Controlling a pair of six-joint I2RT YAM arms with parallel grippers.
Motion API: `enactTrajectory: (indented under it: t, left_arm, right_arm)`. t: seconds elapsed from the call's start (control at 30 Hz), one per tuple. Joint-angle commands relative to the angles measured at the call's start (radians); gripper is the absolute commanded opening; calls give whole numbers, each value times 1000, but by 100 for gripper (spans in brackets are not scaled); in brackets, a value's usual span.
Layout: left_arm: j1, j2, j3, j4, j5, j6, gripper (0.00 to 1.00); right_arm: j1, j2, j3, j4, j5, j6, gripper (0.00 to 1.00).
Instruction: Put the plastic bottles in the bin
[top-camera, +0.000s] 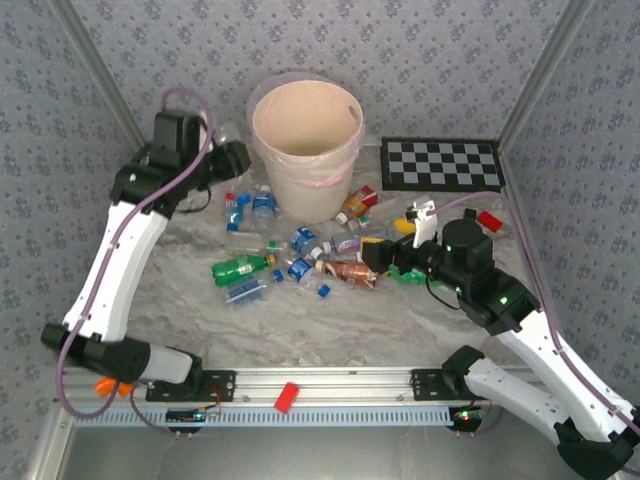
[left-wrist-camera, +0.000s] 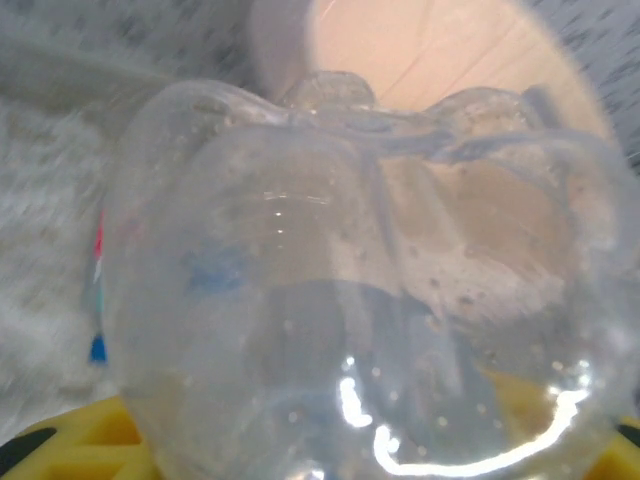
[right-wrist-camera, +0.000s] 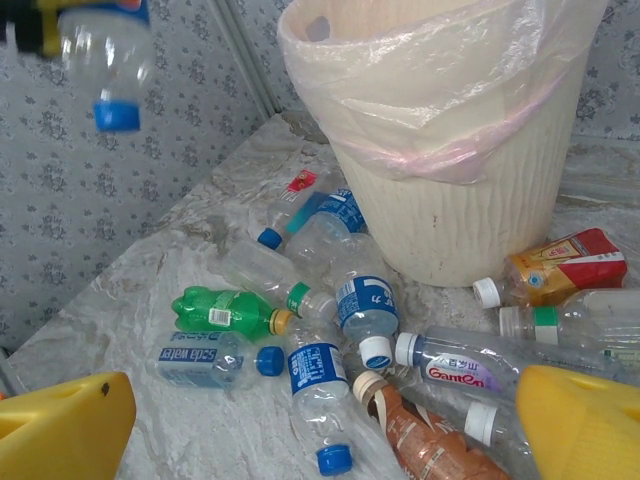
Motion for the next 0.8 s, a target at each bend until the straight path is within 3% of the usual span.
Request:
enactTrajectory:
  t: [0.0,0.23,0.33,0.53,0.77]
  left_arm:
    - [-24,142,224,8,-28,24,53]
    - [-74,523,807,-79,-56,76,53]
    - [-77,651,984,-97,-68,79,53]
    - [-80,704,976,-16,-105,76,54]
    - [-81,715,971,-32,-119,88,56]
  right_arm:
    - [17,-25,20,-31,26,14,100]
    - [43,-48,50,-101,84,4,100]
    - [50,-54,58,-117,97,4,100]
    - [59,-61,65,-138,118,3,100]
    - [62,-65,55,-133,127,0,100]
